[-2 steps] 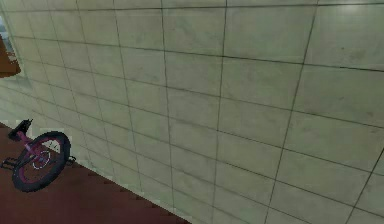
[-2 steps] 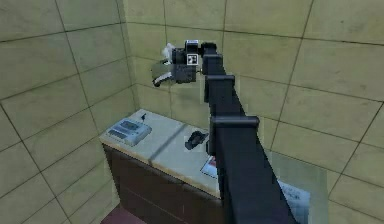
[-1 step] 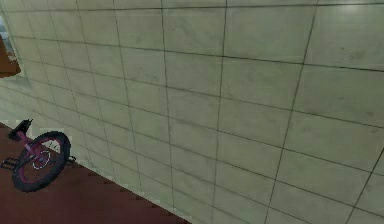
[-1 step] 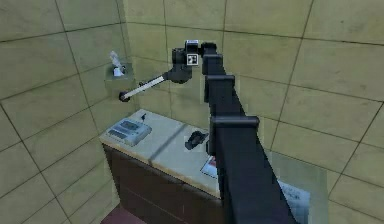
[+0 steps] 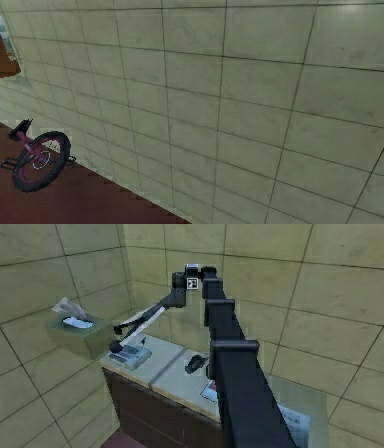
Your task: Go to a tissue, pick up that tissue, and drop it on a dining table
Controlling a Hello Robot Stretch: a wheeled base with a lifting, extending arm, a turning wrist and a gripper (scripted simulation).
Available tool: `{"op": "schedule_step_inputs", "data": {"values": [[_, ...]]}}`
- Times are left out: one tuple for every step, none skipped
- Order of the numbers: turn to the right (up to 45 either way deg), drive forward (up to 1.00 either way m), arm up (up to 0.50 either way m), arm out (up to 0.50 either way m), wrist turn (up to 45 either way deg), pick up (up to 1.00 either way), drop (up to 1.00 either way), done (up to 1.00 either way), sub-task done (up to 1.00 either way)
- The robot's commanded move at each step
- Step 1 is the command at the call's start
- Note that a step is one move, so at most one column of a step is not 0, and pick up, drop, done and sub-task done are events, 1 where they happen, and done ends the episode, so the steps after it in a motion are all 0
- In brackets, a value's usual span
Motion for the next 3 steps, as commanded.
{"op": "schedule_step_inputs", "data": {"values": [[0.0,0.0,0.0,0.0,-21.0,0.0,0.0,0.0,0.0],[0.0,0.0,0.0,-0.46,0.0,0.0,0.0,0.0,0.0],[-45.0,0.0,0.0,0.0,0.0,0.0,0.0,0.0,0.0]]}}
